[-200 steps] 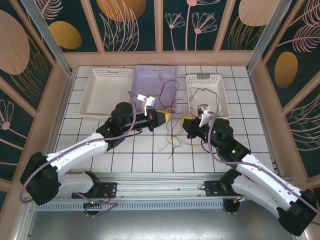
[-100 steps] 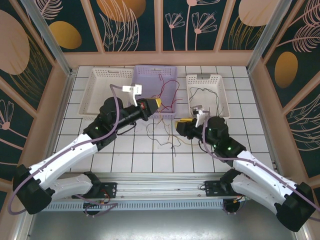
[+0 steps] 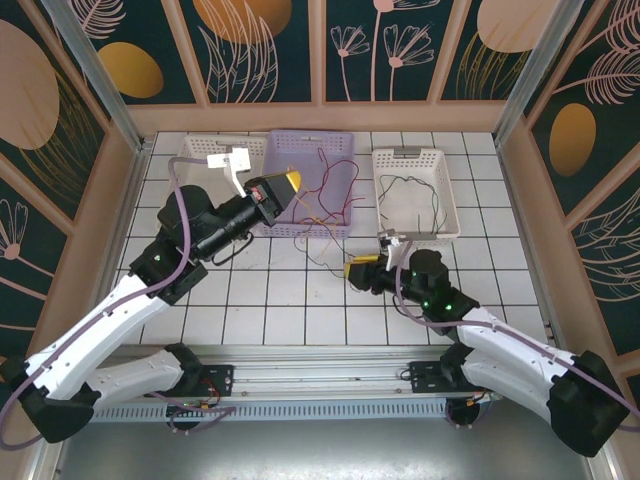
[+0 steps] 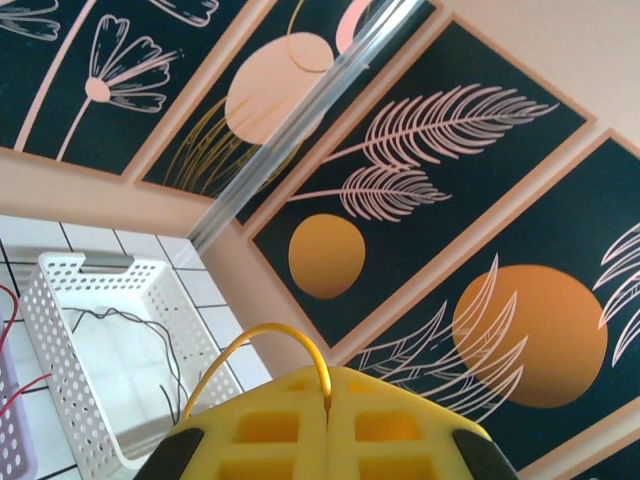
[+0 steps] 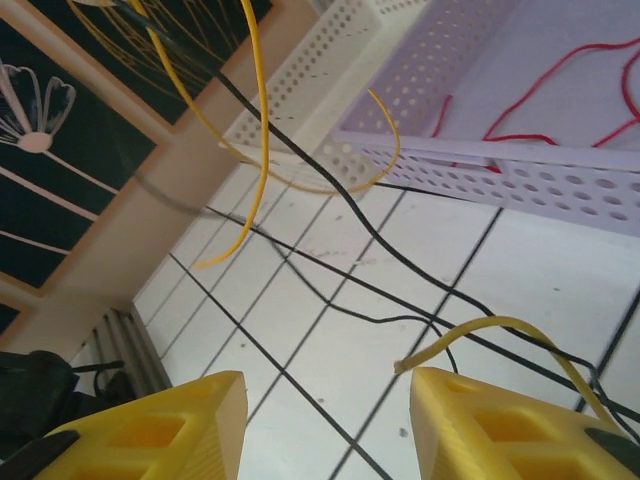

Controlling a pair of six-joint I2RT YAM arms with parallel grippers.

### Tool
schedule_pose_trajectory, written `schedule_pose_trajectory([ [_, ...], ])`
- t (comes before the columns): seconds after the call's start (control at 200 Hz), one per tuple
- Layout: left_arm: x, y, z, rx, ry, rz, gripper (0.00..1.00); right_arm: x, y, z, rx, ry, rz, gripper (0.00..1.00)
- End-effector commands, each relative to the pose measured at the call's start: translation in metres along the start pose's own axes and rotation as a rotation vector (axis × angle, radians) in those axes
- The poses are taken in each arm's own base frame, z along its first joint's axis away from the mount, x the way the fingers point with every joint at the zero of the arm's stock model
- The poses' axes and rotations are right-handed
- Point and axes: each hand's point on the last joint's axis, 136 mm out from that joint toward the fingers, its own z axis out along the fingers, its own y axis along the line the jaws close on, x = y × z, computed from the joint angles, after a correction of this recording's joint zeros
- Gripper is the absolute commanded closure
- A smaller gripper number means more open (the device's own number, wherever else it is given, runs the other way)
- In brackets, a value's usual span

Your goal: Untangle the cables

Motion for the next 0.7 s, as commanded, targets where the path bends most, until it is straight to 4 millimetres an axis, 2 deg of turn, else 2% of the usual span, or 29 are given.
schedule_pose_trajectory([
  [0.0,-0.012,-0.002,-0.004,-0.011,-0.041,-0.038,1.00,-0.004,0.026,0.001,-0.111,-0.043,-0.026,0.52],
  [0.23,-0.022,-0.006,-0.005,-0.014,-0.072,-0.061,1.00,0.014,0.045,0.015,-0.180,0.001,-0.034,0.50],
  [0.44,-0.028,-0.005,-0.007,-0.037,-0.097,-0.063,1.00,0.030,0.050,0.038,-0.154,0.059,-0.080,0.49],
  [0.571,-0.035,-0.002,-0.012,-0.069,-0.123,-0.044,1.00,0.033,0.047,0.049,-0.106,0.059,-0.099,0.49],
  [0.696,-0.037,0.001,-0.015,-0.095,-0.136,-0.034,1.00,0.035,0.052,0.058,-0.120,0.065,-0.105,0.48],
])
